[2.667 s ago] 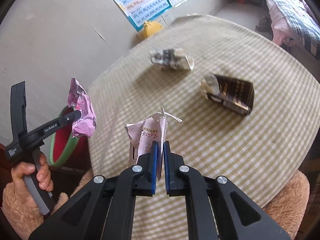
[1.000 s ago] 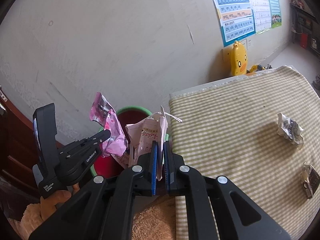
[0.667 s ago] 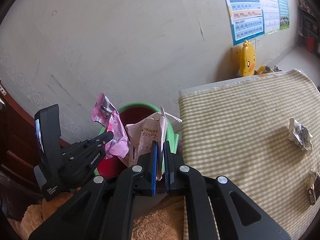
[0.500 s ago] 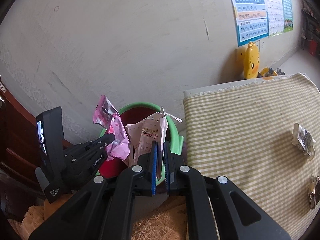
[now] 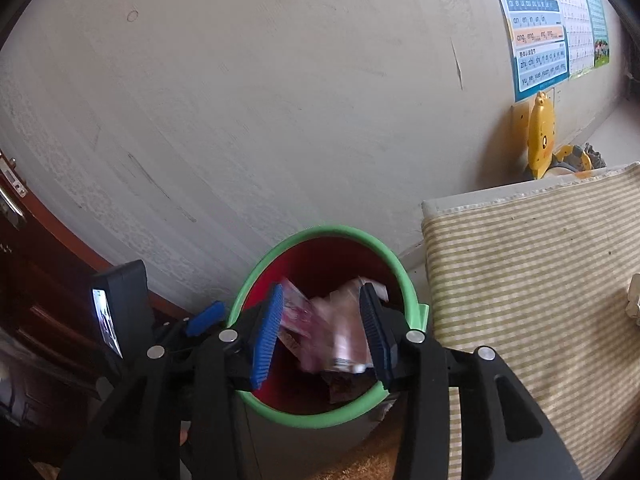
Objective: Collect trash
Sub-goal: 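Open both tools to drop the wrapper and carton into the bucket, then grasp the newspaper-print carton with the left tool while the right tool grasps the brown cigarette box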
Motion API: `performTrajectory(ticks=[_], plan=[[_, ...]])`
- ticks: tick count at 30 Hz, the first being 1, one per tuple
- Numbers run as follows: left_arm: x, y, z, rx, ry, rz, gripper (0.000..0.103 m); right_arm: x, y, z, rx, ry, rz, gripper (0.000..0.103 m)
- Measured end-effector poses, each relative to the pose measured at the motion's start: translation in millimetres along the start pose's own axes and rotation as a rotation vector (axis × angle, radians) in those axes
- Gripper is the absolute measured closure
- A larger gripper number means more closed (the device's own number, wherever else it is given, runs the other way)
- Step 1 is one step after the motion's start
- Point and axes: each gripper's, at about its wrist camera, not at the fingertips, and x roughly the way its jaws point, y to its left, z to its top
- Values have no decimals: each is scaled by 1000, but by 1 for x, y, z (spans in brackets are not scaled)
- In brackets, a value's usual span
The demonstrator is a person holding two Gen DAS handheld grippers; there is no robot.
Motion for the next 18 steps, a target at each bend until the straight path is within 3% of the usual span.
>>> performTrajectory(ticks=[4, 10, 13, 18], plan=[[-2, -1, -2, 9, 5, -6, 40, -15, -29, -10, 12, -10, -70, 45], [-2, -20, -4, 42, 20, -36, 38, -68, -145, -61, 75, 86, -422, 43], [-5, -43, -7, 86, 24, -67, 36, -106, -212, -92, 146, 172, -584, 34], [-13, -100, -16, 177, 46, -157, 27, -136, -275, -121, 189, 240, -686, 28]])
